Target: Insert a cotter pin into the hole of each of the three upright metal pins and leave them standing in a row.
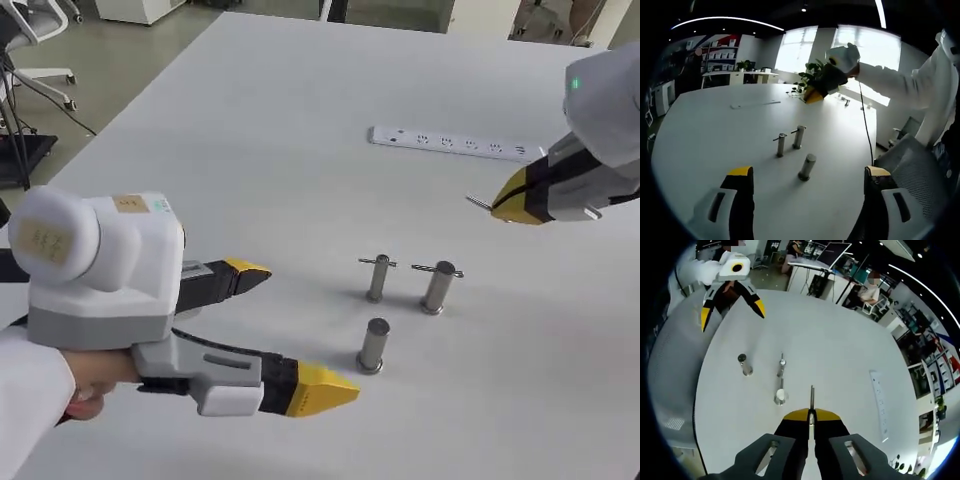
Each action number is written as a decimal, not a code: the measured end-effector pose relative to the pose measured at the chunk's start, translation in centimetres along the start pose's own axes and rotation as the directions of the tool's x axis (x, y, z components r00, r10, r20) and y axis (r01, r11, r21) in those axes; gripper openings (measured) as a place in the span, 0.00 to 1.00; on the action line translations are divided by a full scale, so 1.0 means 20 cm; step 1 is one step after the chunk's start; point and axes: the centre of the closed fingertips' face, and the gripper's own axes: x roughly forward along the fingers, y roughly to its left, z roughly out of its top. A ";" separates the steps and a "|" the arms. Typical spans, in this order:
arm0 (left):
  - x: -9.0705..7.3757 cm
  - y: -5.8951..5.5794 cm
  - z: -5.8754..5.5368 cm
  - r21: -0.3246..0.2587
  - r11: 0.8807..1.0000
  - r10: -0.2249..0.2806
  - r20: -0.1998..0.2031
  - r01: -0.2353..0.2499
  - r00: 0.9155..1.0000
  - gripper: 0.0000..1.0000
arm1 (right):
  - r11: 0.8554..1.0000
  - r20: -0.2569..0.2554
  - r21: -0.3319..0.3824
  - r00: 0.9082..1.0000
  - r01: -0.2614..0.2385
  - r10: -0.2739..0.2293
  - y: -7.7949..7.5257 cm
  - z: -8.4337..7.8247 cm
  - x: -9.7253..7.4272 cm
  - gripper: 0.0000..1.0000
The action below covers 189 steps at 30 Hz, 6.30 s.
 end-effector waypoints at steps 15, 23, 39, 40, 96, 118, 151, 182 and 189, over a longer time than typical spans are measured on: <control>0.09 0.01 0.04 -0.161 0.987 0.005 -0.005 -0.006 1.000 0.83 | 0.997 0.111 -0.047 0.993 0.055 -0.050 0.18 0.17 -0.05 0.00; 0.17 -0.04 0.16 -0.257 0.965 -0.035 0.067 0.051 0.997 0.67 | 0.992 0.148 -0.098 0.987 0.075 -0.060 0.29 0.24 -0.04 0.00; 0.28 -0.12 0.25 -0.376 0.915 -0.121 0.095 0.149 0.988 0.30 | 0.988 0.185 -0.134 0.982 0.074 -0.048 0.47 0.28 0.04 0.00; 0.29 -0.12 0.24 -0.379 0.914 -0.123 0.088 0.147 0.989 0.28 | 0.988 0.190 -0.138 0.981 0.073 -0.046 0.48 0.29 0.04 0.00; 0.21 -0.18 0.28 -0.025 0.980 -0.194 0.043 0.196 0.980 0.00 | 0.998 0.279 -0.013 0.959 -0.054 0.055 0.54 0.30 0.02 0.21; 0.19 -0.35 0.20 0.379 0.856 -0.342 -0.095 0.351 0.935 0.00 | 0.964 0.372 0.037 0.899 -0.264 0.232 0.71 0.35 -0.02 0.00; 0.29 -0.12 0.03 0.401 0.898 -0.136 -0.135 0.180 0.981 0.33 | 0.962 0.291 0.129 0.937 -0.240 0.195 0.64 0.15 0.11 0.00; 0.41 -0.01 -0.13 0.327 0.937 -0.081 -0.147 0.126 0.986 0.11 | 0.958 0.250 0.110 0.940 -0.266 0.232 0.66 0.10 0.25 0.00; 0.40 -0.02 -0.13 0.336 0.929 -0.104 -0.158 0.152 0.982 0.11 | 0.961 0.237 0.078 0.941 -0.266 0.242 0.66 0.10 0.26 0.00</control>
